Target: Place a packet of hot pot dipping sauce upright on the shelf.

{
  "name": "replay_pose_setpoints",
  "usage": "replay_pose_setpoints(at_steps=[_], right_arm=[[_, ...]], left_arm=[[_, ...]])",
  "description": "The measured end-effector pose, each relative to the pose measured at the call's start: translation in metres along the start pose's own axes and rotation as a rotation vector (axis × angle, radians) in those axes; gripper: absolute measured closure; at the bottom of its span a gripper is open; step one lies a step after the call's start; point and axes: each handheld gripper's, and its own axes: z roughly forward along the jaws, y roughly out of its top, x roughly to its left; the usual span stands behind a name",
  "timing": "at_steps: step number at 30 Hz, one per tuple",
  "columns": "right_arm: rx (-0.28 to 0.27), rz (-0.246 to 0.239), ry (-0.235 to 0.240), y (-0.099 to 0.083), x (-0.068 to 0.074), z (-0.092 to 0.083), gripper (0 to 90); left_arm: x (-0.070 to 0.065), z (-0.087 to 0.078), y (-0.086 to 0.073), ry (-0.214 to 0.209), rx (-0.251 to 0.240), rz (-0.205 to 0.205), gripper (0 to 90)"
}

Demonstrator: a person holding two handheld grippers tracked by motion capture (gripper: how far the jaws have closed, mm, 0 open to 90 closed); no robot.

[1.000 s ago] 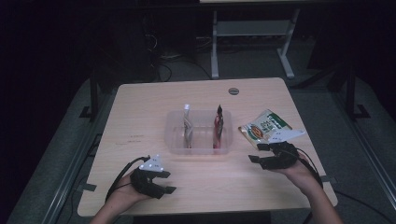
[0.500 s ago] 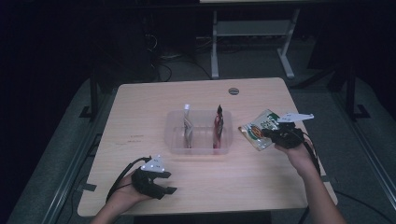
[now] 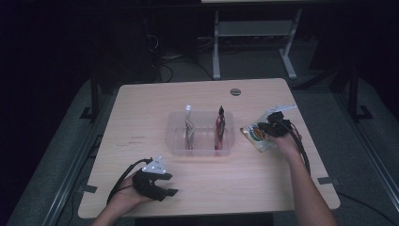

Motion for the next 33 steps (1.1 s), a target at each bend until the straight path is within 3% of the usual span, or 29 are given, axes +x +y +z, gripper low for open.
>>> replay_pose_setpoints(at_steps=[5, 11, 14, 21, 33], right_arm=[[0.06, -0.029, -0.025, -0.001, 0.002, 0.012, 89.6], [0.088, -0.089, -0.052, -0.003, 0.006, 0.019, 89.7], [0.102, -0.087, -0.06, -0.004, 0.007, 0.021, 89.8], [0.129, -0.085, -0.006, -0.006, 0.005, 0.019, 89.9], [0.223, -0.211, 0.084, -0.013, 0.032, 0.003, 89.8]], left_arm=[[0.0, 0.001, 0.0, -0.003, 0.002, 0.001, 37.6], [0.0, 0.003, 0.001, -0.005, 0.01, 0.0, 37.6], [-0.001, 0.003, 0.001, -0.004, 0.015, 0.009, 37.6], [0.0, 0.004, 0.001, -0.005, 0.02, 0.006, 37.6], [-0.001, 0.003, 0.001, -0.005, 0.009, 0.0, 37.6]])
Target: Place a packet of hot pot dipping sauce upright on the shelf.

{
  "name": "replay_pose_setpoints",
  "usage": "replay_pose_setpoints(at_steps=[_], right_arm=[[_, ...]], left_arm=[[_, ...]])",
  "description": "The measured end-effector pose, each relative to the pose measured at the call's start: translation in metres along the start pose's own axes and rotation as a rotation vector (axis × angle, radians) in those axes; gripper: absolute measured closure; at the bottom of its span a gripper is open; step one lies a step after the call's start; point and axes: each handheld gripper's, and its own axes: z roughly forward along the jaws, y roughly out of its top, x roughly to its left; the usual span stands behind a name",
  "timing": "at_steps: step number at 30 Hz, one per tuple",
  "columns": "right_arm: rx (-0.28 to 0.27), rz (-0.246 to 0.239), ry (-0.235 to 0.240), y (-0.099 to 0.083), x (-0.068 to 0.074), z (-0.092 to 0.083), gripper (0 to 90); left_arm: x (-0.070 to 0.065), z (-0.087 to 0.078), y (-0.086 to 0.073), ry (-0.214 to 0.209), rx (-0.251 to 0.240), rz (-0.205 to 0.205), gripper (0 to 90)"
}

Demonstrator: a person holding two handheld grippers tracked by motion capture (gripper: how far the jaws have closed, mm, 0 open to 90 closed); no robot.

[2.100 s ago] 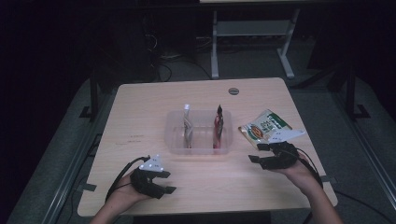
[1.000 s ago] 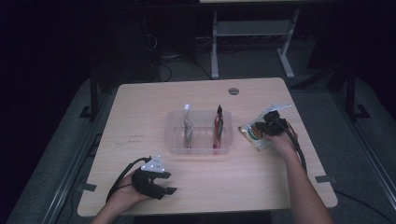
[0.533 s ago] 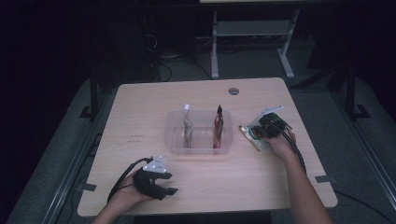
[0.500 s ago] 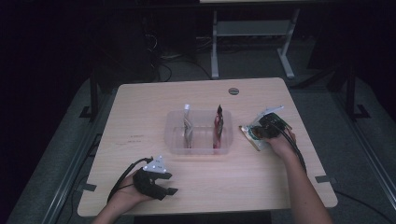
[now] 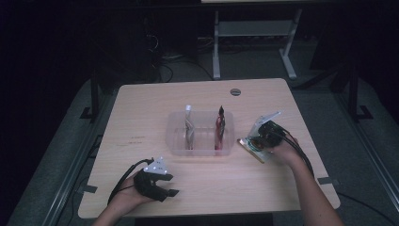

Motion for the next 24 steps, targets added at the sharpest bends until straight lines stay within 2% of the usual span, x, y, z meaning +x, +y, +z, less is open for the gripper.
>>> replay_pose_setpoints(at_steps=[2, 5, 6, 12, 19, 23, 24], right_arm=[[-0.001, -0.018, 0.003, -0.003, 0.008, -0.002, 89.8], [0.002, -0.046, 0.037, -0.008, 0.019, -0.006, 89.8], [0.001, -0.057, 0.046, -0.01, 0.024, -0.008, 89.8], [0.006, -0.097, 0.104, -0.017, 0.046, -0.014, 89.8], [-0.012, -0.147, 0.197, -0.025, 0.071, -0.018, 89.8], [-0.016, -0.189, 0.247, -0.028, 0.091, -0.02, 89.8], [-0.016, -0.213, 0.26, -0.029, 0.097, -0.02, 89.8]], left_arm=[[0.0, -0.001, 0.0, 0.002, -0.001, 0.005, 37.6], [0.0, -0.001, 0.0, 0.002, 0.006, 0.017, 37.6], [-0.001, -0.001, 0.0, 0.001, -0.002, 0.008, 37.6], [-0.002, -0.001, 0.001, 0.002, 0.0, 0.01, 37.6], [-0.001, -0.001, 0.0, 0.002, 0.002, 0.01, 37.6], [-0.002, -0.001, 0.001, 0.004, -0.003, 0.01, 37.6], [-0.002, -0.001, 0.001, 0.004, -0.003, 0.011, 37.6]])
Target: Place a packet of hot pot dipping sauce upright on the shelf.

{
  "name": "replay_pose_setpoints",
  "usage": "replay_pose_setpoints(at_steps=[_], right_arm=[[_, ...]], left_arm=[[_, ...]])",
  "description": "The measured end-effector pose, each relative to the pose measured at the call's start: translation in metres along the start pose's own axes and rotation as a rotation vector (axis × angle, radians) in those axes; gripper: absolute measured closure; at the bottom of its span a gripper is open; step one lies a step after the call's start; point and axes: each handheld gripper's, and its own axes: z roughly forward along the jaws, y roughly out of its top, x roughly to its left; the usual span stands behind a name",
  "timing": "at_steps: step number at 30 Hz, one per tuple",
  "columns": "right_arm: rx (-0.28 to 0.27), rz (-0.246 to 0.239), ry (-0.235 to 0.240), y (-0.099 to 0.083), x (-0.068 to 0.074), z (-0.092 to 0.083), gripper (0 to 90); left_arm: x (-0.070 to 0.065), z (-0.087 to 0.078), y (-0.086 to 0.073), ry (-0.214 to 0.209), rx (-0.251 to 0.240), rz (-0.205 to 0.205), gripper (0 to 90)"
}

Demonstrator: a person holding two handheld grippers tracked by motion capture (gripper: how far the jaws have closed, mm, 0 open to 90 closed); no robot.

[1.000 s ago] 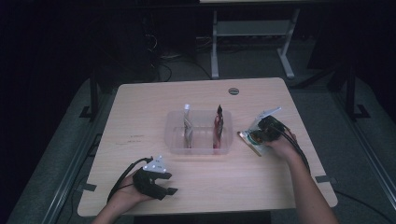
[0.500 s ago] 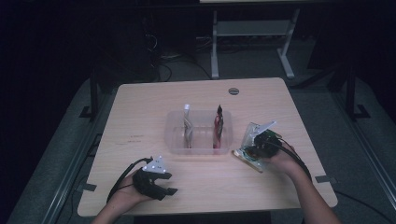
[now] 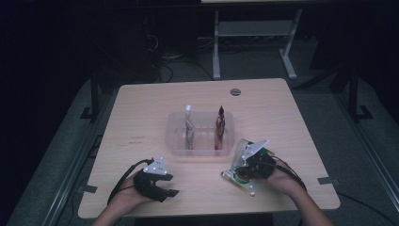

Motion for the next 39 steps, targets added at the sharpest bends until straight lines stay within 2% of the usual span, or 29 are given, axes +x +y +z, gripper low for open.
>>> replay_pose_setpoints(at_steps=[5, 7, 9, 13, 15, 16, 19, 20, 23, 24, 26, 29, 32, 39], right_arm=[[0.001, -0.069, 0.033, 0.007, 0.024, 0.007, 89.8], [-0.005, -0.111, 0.044, 0.013, 0.03, 0.012, 89.8], [-0.012, -0.106, 0.069, 0.019, 0.035, 0.018, 89.8], [-0.031, -0.135, 0.1, 0.033, 0.043, 0.029, 89.8], [-0.04, -0.139, 0.115, 0.037, 0.046, 0.031, 89.8], [-0.054, -0.142, 0.114, 0.037, 0.045, 0.029, 89.8], [-0.082, -0.116, 0.09, 0.032, 0.036, 0.016, 89.8], [-0.098, -0.061, 0.076, 0.027, 0.03, 0.006, 89.8], [-0.136, 0.026, 0.028, 0.011, 0.011, -0.013, 89.8], [-0.134, 0.049, -0.002, 0.005, 0.003, -0.019, 89.7], [-0.132, 0.103, -0.031, -0.009, -0.013, -0.027, 89.8], [-0.115, 0.181, -0.041, -0.025, -0.031, -0.03, 89.8], [-0.108, 0.187, -0.03, -0.028, -0.037, -0.026, 89.8], [-0.077, 0.19, -0.021, -0.023, -0.037, -0.015, 89.7]], left_arm=[[0.0, 0.0, 0.0, -0.001, -0.001, 0.0, 37.6], [0.0, 0.0, 0.0, -0.003, 0.007, 0.012, 37.6], [0.0, 0.001, 0.001, -0.003, 0.013, 0.012, 37.6], [-0.001, 0.001, 0.001, -0.003, 0.007, 0.005, 37.6], [0.0, 0.0, 0.001, -0.003, 0.012, 0.014, 37.6], [0.0, -0.001, 0.0, -0.001, 0.009, 0.004, 37.6], [0.001, -0.001, -0.001, -0.001, -0.004, -0.004, 37.6], [0.002, -0.001, -0.001, 0.001, -0.005, 0.001, 37.6], [0.002, -0.001, -0.001, -0.001, -0.004, 0.001, 37.6], [0.002, -0.001, -0.001, -0.002, -0.004, 0.001, 37.6], [0.002, 0.0, -0.001, 0.0, 0.003, 0.01, 37.6], [0.001, 0.001, 0.0, -0.001, -0.003, 0.002, 37.6], [0.001, 0.001, 0.0, -0.003, 0.002, 0.005, 37.6], [0.002, 0.001, 0.0, -0.004, 0.0, 0.002, 37.6]])
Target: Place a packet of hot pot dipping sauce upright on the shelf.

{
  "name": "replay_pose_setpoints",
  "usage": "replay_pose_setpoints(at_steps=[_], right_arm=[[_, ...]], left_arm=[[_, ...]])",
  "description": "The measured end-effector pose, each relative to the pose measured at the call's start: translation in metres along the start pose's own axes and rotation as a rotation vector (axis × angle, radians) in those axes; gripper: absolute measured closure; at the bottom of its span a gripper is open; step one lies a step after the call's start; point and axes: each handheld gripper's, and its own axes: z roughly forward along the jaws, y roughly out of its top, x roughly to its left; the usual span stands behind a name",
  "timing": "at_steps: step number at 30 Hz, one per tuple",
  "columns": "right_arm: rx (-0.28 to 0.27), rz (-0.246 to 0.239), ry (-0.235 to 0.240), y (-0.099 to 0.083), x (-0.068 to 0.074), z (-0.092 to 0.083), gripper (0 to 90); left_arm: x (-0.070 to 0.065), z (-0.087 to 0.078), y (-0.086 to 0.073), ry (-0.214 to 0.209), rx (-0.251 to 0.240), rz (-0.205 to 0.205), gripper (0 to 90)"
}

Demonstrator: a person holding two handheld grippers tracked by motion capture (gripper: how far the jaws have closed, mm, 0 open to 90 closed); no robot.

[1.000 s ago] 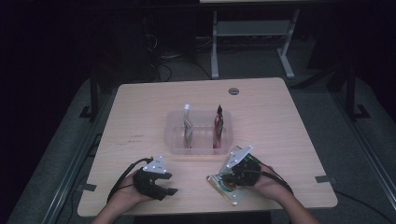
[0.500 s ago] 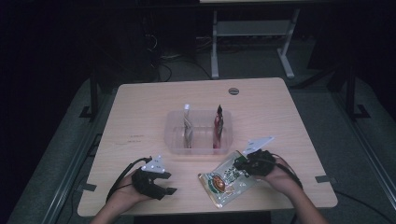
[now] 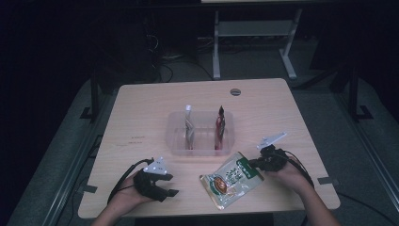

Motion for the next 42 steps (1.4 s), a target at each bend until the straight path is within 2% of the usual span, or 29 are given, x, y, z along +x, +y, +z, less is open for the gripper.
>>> replay_pose_setpoints(at_steps=[4, 5, 6, 7, 11, 15, 18, 25, 28, 30, 33, 35, 38, 40, 42], right_arm=[[0.002, 0.003, 0.017, 0.001, -0.003, 0.002, 89.7], [0.004, 0.007, 0.034, 0.001, -0.002, 0.003, 89.8], [0.006, -0.003, 0.034, 0.0, -0.002, 0.004, 89.8], [0.01, -0.004, 0.032, 0.001, -0.001, 0.004, 89.8], [0.011, 0.007, 0.072, 0.0, 0.002, 0.005, 89.8], [0.014, -0.011, 0.104, 0.002, 0.009, 0.009, 89.8], [0.02, -0.036, 0.152, 0.005, 0.018, 0.015, 89.7], [0.035, -0.107, 0.214, 0.016, 0.041, 0.029, 89.7], [0.045, -0.143, 0.227, 0.02, 0.05, 0.033, 89.7], [0.033, -0.166, 0.22, 0.022, 0.051, 0.033, 89.7], [0.014, -0.136, 0.214, 0.022, 0.051, 0.026, 87.7], [-0.006, -0.113, 0.208, 0.02, 0.05, 0.02, 81.8], [-0.031, -0.085, 0.172, 0.016, 0.046, 0.011, 70.1], [-0.042, -0.065, 0.153, 0.015, 0.044, 0.005, 63.1], [-0.069, -0.021, 0.125, 0.012, 0.044, -0.001, 54.8]], left_arm=[[-0.001, 0.001, 0.001, -0.002, 0.001, 0.003, 37.6], [-0.001, 0.001, 0.001, -0.002, 0.003, 0.004, 37.6], [0.0, 0.001, 0.001, -0.002, 0.003, 0.003, 37.6], [0.0, 0.001, 0.001, -0.001, 0.004, 0.002, 37.6], [0.0, 0.001, 0.001, -0.001, 0.005, 0.004, 37.6], [0.0, 0.001, 0.001, 0.0, 0.002, 0.001, 37.6], [0.0, 0.001, 0.001, 0.0, 0.001, 0.001, 37.6], [0.0, 0.0, 0.002, -0.001, 0.012, 0.014, 37.6], [-0.001, 0.0, 0.002, 0.0, 0.006, 0.013, 37.6], [-0.002, 0.001, 0.002, 0.0, -0.004, 0.011, 37.6], [-0.002, 0.002, 0.006, -0.005, -0.011, 0.017, 37.6], [-0.004, 0.007, 0.01, -0.011, -0.022, 0.024, 37.6], [-0.008, 0.013, 0.018, -0.021, -0.017, 0.047, 37.5], [-0.01, 0.018, 0.024, -0.025, -0.024, 0.046, 37.5], [-0.01, 0.021, 0.031, -0.029, -0.016, 0.05, 37.2]])
